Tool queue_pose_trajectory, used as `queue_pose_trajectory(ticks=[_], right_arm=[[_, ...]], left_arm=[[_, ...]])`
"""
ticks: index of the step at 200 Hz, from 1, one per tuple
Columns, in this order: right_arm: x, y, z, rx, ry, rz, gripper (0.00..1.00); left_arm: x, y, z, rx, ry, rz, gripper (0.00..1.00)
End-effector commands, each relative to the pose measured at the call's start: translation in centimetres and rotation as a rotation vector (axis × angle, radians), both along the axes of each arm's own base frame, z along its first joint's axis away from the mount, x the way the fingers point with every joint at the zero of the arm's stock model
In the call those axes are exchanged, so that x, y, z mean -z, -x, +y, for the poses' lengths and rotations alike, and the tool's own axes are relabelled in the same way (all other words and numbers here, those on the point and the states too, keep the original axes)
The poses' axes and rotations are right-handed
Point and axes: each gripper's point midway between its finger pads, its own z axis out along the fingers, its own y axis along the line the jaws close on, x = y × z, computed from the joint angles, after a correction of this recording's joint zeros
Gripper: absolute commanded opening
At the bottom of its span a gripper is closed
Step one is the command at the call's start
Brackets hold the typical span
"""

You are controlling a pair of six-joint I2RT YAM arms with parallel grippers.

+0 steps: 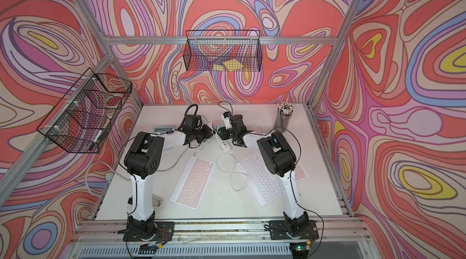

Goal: Unplug the wireless keyboard
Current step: Remove the plug from the socket.

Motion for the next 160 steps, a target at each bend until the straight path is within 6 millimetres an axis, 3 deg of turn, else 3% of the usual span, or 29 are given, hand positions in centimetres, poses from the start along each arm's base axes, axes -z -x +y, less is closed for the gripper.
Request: queue_pose_trajectory(ticks=[1, 51, 99, 136, 160], right_arm=[[-6.1, 6.1, 7.5, -0.336, -0.149, -0.103, 0.03], [-3.6, 7.6, 9.9, -0.365, 0.173, -0.261, 0.03], [-0.8, 7.9, 10.3, -0.371, 0.398, -0.311, 0.03], [-0.3, 7.4, 9.5, -0.349, 0.445, -0.288, 0.02], [-1.1, 6.9, 8.2, -0.322, 0.372, -0.233, 0.02]], left_arm=[[9.7, 6.4, 1.0, 0.026, -0.173, 0.299, 0.29], [9.7, 5.9, 0.7, 0.031, -0.165, 0.300, 0.29], [9.8, 5.9, 0.7, 0.033, -0.165, 0.304, 0.29], [9.8, 5.9, 0.8, 0.028, -0.163, 0.305, 0.29], [9.8, 5.9, 0.9, 0.026, -0.158, 0.306, 0.29]])
